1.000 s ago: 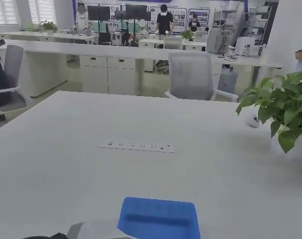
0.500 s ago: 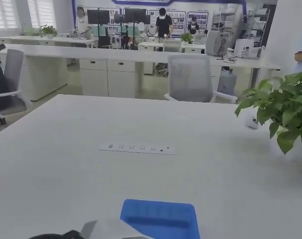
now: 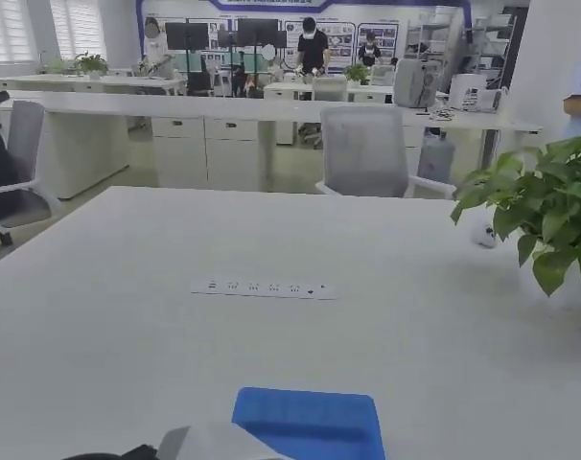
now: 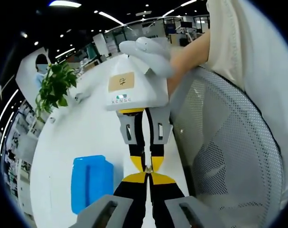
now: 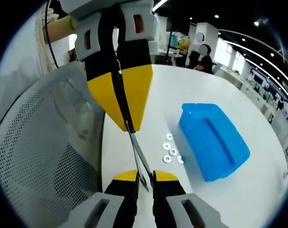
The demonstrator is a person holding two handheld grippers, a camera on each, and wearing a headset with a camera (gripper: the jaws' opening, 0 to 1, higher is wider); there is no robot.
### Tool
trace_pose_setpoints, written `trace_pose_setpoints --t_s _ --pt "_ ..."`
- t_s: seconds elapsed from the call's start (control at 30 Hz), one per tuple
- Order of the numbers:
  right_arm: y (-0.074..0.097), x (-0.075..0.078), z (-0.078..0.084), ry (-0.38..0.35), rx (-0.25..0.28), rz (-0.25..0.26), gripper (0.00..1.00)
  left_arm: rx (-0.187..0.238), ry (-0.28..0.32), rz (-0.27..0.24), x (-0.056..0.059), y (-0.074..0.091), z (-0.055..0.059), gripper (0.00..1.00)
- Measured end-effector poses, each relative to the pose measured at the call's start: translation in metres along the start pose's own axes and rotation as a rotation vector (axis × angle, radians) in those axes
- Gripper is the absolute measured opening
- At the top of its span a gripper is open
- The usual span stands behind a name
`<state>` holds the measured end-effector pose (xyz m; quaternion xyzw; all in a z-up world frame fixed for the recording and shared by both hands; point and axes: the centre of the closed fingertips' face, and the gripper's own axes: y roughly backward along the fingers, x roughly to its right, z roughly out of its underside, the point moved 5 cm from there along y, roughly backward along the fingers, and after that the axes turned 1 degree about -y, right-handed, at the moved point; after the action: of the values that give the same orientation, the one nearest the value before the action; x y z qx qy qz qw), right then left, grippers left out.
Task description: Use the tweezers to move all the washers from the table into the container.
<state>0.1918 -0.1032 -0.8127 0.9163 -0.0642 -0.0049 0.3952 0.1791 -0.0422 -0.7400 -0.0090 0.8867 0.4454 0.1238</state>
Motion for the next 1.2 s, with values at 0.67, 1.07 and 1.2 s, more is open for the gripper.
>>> trace_pose_setpoints --t_s 0.67,1.07,1.2 --pt "-0.013 -0.004 -0.018 -0.011 0.049 -0.042 0.08 0.038 0.104 0.003 -0.002 0.011 0.004 0.00" --pt "-0.012 0.002 -0.021 -0.061 0.083 -0.007 0.05 0.087 0.167 -0.036 -0.013 0.009 0.009 0.00" --pt "-0.011 0.007 -0.019 -0.079 0.090 0.009 0.04 0.164 0.250 -0.056 -0.015 0.009 0.012 0.16"
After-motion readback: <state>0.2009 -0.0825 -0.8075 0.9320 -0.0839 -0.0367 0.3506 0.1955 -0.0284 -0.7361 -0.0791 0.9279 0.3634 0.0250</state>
